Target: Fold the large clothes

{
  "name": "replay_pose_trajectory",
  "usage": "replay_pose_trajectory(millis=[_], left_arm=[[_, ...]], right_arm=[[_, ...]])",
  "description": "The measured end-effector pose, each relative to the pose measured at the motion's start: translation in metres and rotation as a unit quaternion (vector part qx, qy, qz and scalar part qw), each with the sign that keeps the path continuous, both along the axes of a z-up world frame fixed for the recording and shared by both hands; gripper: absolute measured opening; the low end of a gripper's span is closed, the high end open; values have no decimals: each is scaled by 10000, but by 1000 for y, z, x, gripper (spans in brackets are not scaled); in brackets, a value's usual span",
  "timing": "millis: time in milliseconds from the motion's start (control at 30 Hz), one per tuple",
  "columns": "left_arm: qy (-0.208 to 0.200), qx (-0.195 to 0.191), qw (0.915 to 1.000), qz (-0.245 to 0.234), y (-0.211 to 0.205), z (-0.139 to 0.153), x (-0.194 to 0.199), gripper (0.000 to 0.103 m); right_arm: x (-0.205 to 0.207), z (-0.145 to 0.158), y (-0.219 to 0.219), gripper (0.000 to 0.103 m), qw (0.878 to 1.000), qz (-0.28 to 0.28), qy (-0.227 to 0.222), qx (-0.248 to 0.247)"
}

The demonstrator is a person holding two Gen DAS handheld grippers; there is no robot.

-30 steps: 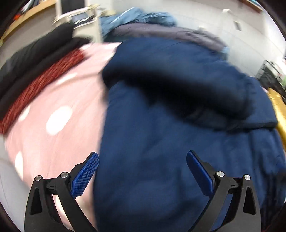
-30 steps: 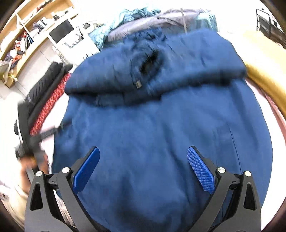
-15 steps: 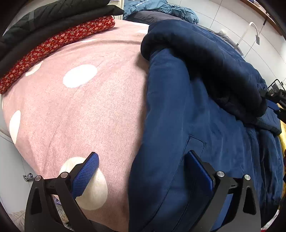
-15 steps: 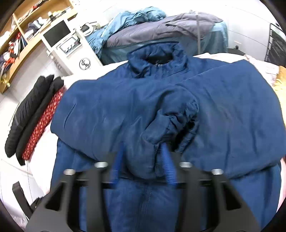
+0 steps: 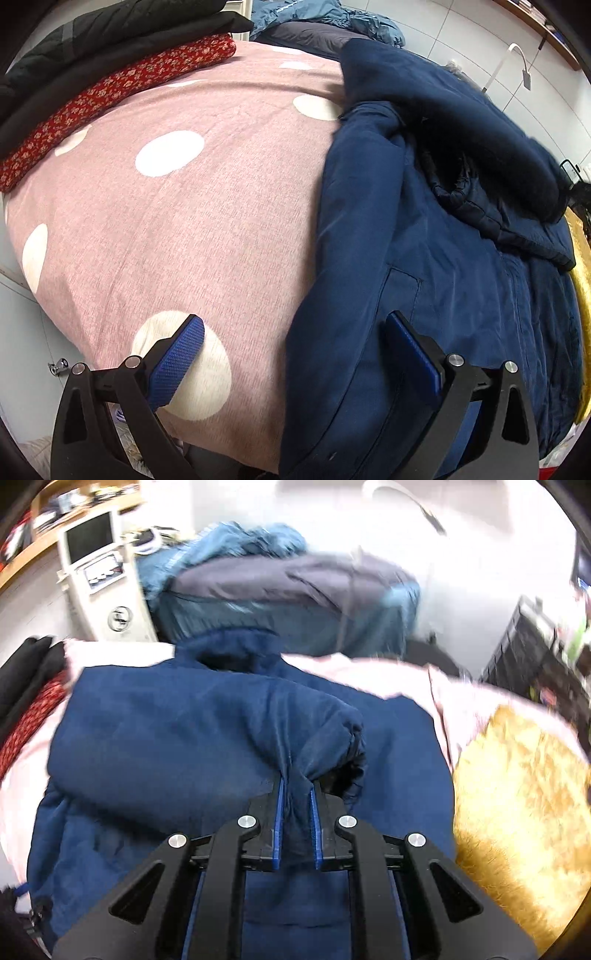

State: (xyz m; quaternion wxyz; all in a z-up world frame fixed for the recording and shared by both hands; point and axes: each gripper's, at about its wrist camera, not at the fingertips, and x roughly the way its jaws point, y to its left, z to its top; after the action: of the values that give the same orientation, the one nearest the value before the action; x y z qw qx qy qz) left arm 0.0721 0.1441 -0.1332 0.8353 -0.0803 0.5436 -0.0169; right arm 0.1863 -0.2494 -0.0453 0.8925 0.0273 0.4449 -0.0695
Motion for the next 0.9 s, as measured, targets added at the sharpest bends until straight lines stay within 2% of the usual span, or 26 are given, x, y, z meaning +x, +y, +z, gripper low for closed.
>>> replay_pose_trajectory(millis=[67, 133, 200, 267, 333, 433, 533, 567, 600, 633, 767, 900], left_arm=[[6, -7, 10000, 34, 2, 0, -1, 97], [21, -1, 10000, 42, 4, 0, 0, 97], [17, 31, 10000, 48, 5, 0, -1, 97], [18, 46, 10000, 47, 7, 1, -2, 97], [7, 68, 10000, 42, 9, 0, -2, 97], [-13, 99, 9999, 55, 10, 2, -4, 97], [-100, 135, 9998, 103, 11, 6, -9, 97], [-126, 137, 9998, 109, 12, 7, -10, 97], [-142, 133, 9997, 112, 13, 7, -12, 97], [-137, 123, 9998, 104, 13, 7, -12, 97], [-143, 66, 9999, -25, 16, 5, -14, 97], [-281, 162, 9990, -305, 15, 11, -18, 97]], right_arm=[[9, -25, -7, 13, 9990, 30, 419, 157], [14, -51, -8, 15, 9974, 4, 726, 32], [13, -72, -4, 17, 9968, 44, 791, -123], [10, -80, 3, 20, 9969, 25, 691, -367], [9, -80, 10, 23, 9962, -23, 627, -611], [7, -75, 15, 42, 9926, -56, 598, -1054], [-3, -66, 8, 48, 9951, -19, 506, -851], [-11, -61, 4, 58, 9966, -38, 471, -674], [-16, -58, 3, 78, 9969, -101, 470, -620], [-26, -51, 1, 83, 9968, -292, 435, -602], [-68, -39, -10, 84, 9991, -390, 128, 94], [-114, -36, -7, 84, 9998, -120, 158, 85]])
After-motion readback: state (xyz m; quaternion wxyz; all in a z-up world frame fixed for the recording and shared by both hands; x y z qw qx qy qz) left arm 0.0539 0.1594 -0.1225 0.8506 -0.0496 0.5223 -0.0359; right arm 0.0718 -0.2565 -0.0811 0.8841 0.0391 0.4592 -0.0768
